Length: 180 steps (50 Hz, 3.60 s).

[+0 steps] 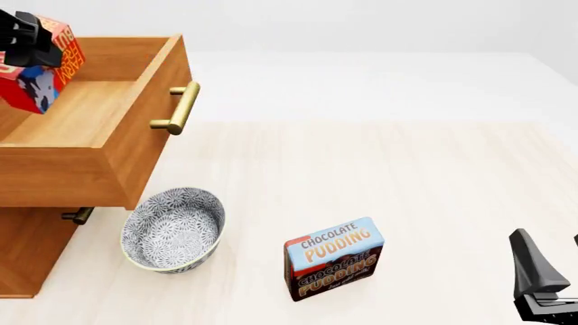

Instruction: Put the butter at the back in the top drawer of the cabinet and close it.

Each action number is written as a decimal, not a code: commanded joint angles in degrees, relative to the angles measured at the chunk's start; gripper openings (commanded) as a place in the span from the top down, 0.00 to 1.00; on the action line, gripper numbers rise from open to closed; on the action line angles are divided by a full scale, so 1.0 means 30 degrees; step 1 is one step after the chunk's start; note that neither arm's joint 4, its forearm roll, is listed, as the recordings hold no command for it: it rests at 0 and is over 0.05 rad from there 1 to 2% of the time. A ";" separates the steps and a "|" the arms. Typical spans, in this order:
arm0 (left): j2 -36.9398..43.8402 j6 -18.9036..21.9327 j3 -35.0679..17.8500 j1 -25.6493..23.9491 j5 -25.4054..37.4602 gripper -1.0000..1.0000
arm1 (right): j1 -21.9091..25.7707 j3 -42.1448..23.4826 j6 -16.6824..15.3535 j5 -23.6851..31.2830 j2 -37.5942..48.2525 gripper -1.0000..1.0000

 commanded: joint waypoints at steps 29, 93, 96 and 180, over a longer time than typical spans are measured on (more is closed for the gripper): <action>0.1007 0.0001 0.0202 -0.0050 -0.1213 1.00 | 0.0000 0.0000 0.0000 0.0000 0.0000 0.00; 0.3253 -0.1052 0.0315 0.0005 -0.2678 1.00 | 0.0000 0.0000 0.0000 0.0000 0.0000 0.00; 0.3289 -0.1059 0.0456 0.0085 -0.2765 1.00 | 0.0000 0.0000 0.0000 0.0000 0.0000 0.00; 0.3167 -0.1604 0.0427 0.0584 -0.3598 0.00 | 0.0000 0.0000 0.0000 0.0000 0.0000 0.00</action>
